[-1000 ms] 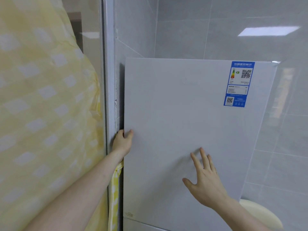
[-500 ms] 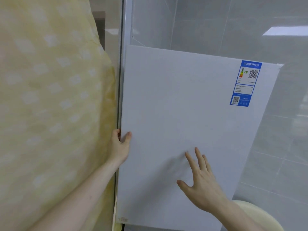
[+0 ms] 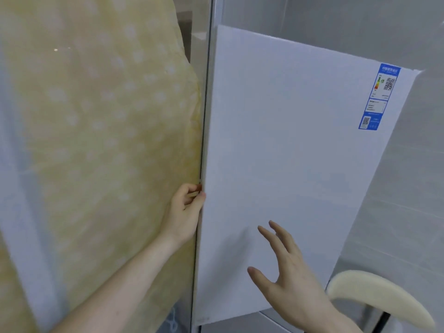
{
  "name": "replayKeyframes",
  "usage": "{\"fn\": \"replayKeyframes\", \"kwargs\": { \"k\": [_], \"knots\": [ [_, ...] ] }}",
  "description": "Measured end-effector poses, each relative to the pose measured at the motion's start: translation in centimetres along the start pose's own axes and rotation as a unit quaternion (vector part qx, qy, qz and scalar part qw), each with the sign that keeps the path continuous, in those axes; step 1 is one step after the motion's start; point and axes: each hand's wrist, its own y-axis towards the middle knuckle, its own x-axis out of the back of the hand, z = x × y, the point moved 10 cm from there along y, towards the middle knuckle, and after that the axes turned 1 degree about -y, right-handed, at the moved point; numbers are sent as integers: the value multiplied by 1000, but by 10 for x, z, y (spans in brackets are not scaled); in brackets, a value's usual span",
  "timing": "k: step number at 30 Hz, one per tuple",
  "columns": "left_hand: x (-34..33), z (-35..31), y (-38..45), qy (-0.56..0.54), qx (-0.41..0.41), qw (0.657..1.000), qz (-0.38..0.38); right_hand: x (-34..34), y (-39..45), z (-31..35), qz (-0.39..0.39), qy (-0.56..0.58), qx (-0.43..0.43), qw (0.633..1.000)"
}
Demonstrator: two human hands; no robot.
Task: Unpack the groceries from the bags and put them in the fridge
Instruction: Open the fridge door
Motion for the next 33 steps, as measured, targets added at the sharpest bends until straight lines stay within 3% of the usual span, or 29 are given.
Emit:
{"fn": "replayKeyframes", "kwargs": {
  "k": [4,10,15,18,20,22,25,28,33],
  "knots": [
    [-2,-24,-54,37,5,999,31,-5,-48,24,-24,96,31,995],
    [-20,-50,-101,61,18,991,114,20,-105,54,-149,152,60,975],
    [-33,-43,-116,96,32,980,174,55,-144,53,-274,180,33,944],
    [-38,-38,-119,111,31,972,203,82,-172,54,-368,173,28,913],
    [-39,-34,-118,114,27,969,218,101,-197,75,-451,117,67,882],
    [-38,-33,-117,118,15,965,232,104,-214,105,-486,78,111,863],
    [-29,-31,-115,130,6,961,244,75,-192,120,-384,90,122,911],
    [-17,-28,-116,154,-3,953,261,30,-149,93,-219,76,19,973],
    [1,-22,-117,185,-2,940,288,-9,-106,35,-117,-27,-128,985]
  ]
}}
